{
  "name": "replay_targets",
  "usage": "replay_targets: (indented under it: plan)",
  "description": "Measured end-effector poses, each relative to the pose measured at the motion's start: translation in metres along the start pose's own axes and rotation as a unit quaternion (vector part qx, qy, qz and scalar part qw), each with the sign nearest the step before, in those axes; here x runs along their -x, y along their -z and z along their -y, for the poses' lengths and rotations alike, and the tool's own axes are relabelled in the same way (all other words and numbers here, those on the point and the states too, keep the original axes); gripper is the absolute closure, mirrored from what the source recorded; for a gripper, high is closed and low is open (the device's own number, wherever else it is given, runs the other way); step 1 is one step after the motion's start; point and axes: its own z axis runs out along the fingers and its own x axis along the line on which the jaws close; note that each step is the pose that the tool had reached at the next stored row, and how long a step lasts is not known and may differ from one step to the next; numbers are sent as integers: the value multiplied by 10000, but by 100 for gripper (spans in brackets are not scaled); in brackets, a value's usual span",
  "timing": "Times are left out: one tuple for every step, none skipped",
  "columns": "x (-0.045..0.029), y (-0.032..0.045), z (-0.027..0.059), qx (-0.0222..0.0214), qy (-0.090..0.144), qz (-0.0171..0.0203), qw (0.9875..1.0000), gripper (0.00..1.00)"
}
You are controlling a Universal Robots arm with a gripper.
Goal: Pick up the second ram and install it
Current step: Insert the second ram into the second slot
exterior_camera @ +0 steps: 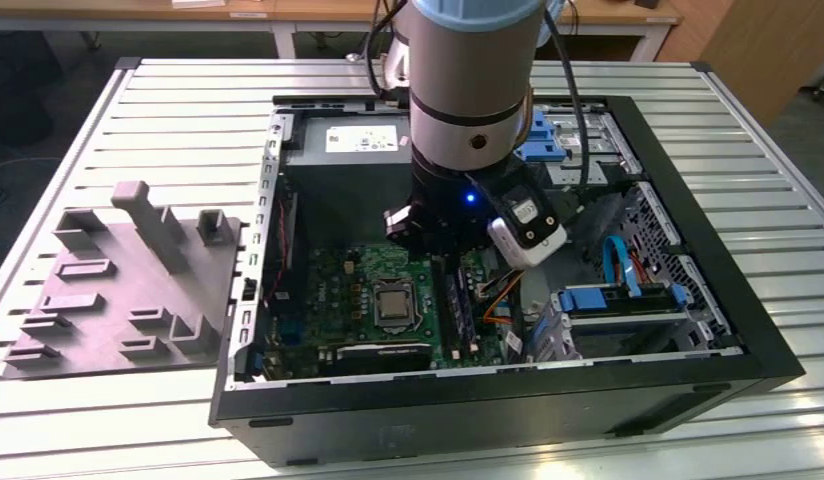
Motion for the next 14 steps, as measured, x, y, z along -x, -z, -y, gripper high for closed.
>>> replay_targets:
  plan:
    - [-1,-10,0,0,0,0,10000,88]
    - [-1,-21,0,0,0,0,10000,88]
    - [-2,-34,0,0,0,0,10000,88]
    - [-3,-46,1,0,0,0,10000,88]
    - [-4,-58,1,0,0,0,10000,88]
    - [-5,-70,1,0,0,0,10000,88]
    - [-5,-80,1,-1,0,0,10000,88]
    - [-6,-90,2,-1,-2,0,10000,88]
    - [-7,-98,2,-1,-9,0,10000,88]
    - [-7,-107,2,-2,-17,0,10000,88]
    - [-7,-114,2,-2,-22,1,10000,88]
    - [-8,-120,2,-2,-24,1,10000,88]
    - [-8,-129,2,-1,-25,1,10000,88]
    - [-9,-137,2,-1,-25,1,10000,88]
